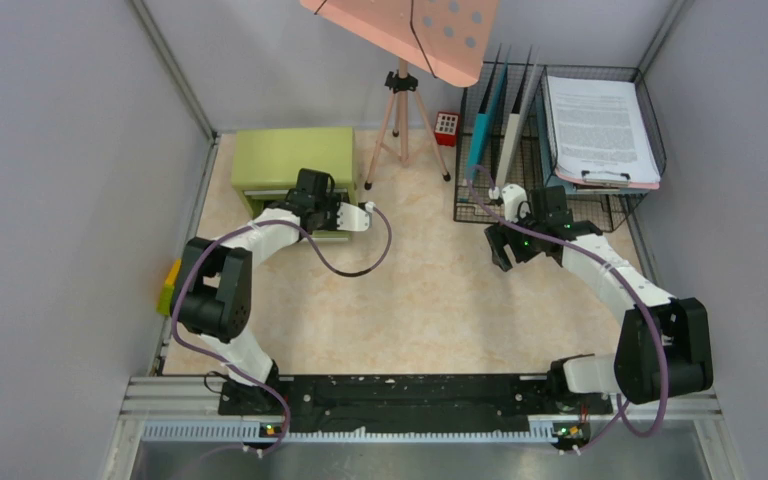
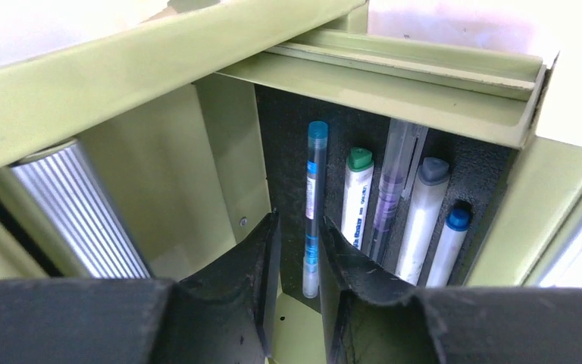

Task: Organize the desk
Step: Place the stationery in the drawer.

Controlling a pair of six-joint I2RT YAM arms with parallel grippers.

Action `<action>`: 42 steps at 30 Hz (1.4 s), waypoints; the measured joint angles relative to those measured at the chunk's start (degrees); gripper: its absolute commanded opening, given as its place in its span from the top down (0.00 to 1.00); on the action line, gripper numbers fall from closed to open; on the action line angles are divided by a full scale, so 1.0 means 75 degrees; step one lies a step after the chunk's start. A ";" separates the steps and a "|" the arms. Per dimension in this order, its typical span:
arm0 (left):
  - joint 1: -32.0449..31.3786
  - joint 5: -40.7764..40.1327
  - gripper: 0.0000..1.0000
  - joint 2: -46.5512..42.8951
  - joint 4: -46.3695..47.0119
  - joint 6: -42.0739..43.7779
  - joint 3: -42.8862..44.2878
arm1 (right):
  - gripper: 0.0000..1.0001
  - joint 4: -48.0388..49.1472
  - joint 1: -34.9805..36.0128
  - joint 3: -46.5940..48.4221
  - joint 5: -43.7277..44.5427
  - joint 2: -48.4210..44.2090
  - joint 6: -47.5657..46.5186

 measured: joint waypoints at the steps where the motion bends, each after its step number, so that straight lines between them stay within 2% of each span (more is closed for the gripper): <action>1: 0.0009 0.0000 0.68 0.0041 0.0020 0.0006 0.0003 | 0.22 -0.0003 0.0000 0.0000 0.0000 0.0000 0.0000; 13: 0.0044 0.0009 0.53 -0.0268 0.0099 -0.0425 0.0003 | 0.22 -0.0012 0.0000 0.0000 -0.0003 -0.0003 -0.0003; 18: 0.0058 0.0192 0.37 -0.1017 -0.0446 -0.1207 0.0029 | 0.22 -0.0041 0.0000 0.0000 -0.0003 -0.0006 -0.0003; 23: 0.0099 0.0344 0.25 -0.1728 -0.1122 -0.2072 0.0166 | 0.22 -0.0073 0.0000 0.0000 -0.0032 -0.0012 -0.0003; 32: 0.0166 0.1320 0.23 -0.2757 -0.3025 -0.3337 -0.0396 | 0.22 -0.0119 0.0000 0.0000 -0.0119 -0.0032 -0.0006; 37: 0.0216 0.1786 0.24 -0.2541 -0.3809 -0.3518 -0.0854 | 0.22 -0.0122 0.0000 0.0000 -0.0172 -0.0026 -0.0012; 42: 0.0309 0.1833 0.24 -0.1929 -0.3727 -0.3640 -0.0988 | 0.22 -0.0125 0.0000 0.0000 -0.0175 -0.0026 -0.0020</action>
